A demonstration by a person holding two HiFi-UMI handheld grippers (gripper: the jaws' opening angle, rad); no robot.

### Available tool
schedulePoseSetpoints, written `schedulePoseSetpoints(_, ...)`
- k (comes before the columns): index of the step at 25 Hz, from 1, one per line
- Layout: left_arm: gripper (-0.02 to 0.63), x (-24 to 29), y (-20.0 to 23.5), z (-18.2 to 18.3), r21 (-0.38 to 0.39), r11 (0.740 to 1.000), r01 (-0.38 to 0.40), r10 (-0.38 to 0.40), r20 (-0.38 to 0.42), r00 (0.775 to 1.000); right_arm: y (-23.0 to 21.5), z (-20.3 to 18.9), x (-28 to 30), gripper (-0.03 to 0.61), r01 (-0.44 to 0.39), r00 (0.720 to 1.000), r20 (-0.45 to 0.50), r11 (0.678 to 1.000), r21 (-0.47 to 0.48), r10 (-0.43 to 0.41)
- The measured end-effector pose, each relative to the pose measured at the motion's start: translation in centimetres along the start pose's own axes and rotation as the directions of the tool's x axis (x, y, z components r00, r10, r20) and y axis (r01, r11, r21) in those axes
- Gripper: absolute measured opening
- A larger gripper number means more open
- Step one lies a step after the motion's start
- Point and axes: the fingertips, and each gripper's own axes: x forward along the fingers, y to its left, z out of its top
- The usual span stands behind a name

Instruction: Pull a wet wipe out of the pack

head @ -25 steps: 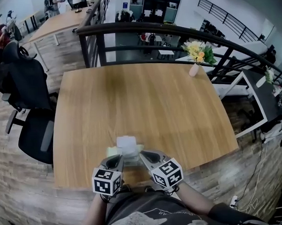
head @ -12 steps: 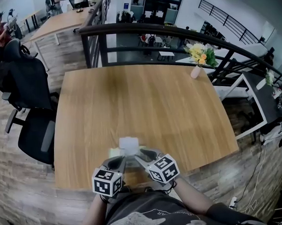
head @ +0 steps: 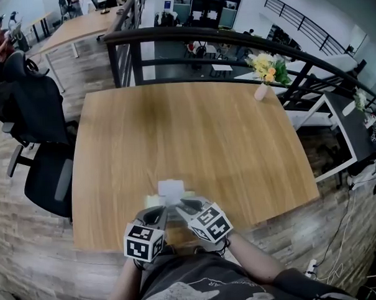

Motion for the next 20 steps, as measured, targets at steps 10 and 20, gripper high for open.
schedulePoseSetpoints(10,0.015,-0.5,0.1,-0.2,-0.007,1.000,-0.023,0.023,0.000,1.000,0.3,-0.5,-0.4,0.035,0.004,1.000,-0.009,1.000,0.014,-0.004)
schedulePoseSetpoints(20,0.015,-0.6,-0.1,-0.2,-0.007,0.998,-0.062,0.062,0.003,0.998,-0.6,-0.9,-1.5,0.035,0.019,1.000,0.003,1.000,0.005,-0.019)
